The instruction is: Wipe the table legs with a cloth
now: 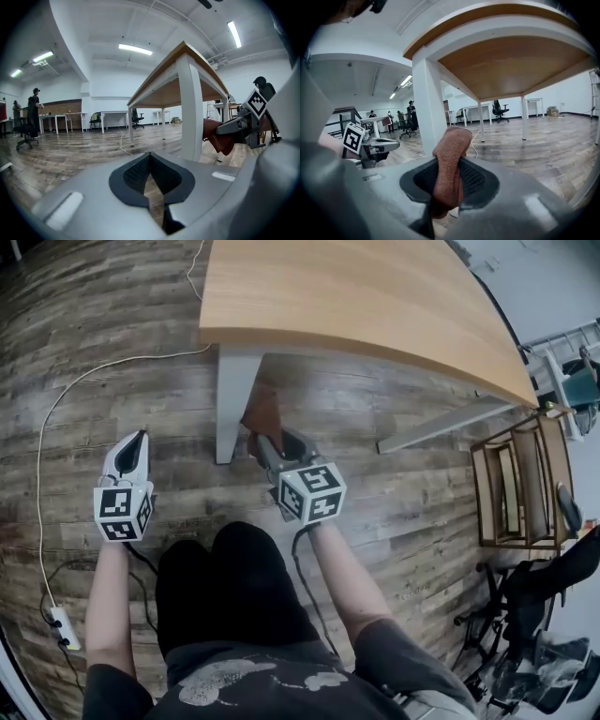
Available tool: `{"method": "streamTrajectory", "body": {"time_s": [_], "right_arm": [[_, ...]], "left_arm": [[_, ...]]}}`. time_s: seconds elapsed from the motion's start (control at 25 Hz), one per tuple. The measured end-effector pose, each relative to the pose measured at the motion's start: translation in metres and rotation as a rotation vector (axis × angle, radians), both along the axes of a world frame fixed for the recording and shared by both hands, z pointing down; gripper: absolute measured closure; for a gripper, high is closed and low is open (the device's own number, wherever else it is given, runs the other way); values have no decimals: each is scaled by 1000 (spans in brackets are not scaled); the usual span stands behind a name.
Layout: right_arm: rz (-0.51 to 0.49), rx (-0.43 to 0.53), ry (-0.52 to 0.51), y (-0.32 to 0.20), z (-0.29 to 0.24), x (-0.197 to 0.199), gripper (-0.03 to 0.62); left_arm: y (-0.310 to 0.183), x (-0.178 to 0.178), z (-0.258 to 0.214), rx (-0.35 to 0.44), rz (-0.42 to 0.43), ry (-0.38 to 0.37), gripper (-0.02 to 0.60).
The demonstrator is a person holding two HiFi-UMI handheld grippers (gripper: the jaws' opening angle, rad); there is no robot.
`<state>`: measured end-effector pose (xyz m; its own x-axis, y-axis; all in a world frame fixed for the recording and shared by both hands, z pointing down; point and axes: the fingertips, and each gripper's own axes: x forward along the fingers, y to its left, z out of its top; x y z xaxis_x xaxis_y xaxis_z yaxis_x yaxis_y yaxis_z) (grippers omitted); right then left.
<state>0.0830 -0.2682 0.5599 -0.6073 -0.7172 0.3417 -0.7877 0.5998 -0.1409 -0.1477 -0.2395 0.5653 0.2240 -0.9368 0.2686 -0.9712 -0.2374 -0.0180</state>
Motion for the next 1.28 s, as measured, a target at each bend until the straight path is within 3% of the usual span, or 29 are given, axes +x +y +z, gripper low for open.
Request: {"method": "streamTrajectory", "body": {"time_s": [0.32,0.64,1.12,1.28], "right_arm": [[-17,-57,65,8,95,0,505],[-31,-193,147,12,200,-6,505],[-52,-369,262,19,305,-2,505],[-51,-413,278,23,322,4,505]], "left_arm": [[15,-26,72,-15,-33,21,563],[29,-47,138,-82,-62,34,563],[22,-31,201,-168,-16,22,563],[18,-32,206,-178,-39,39,563]]}}
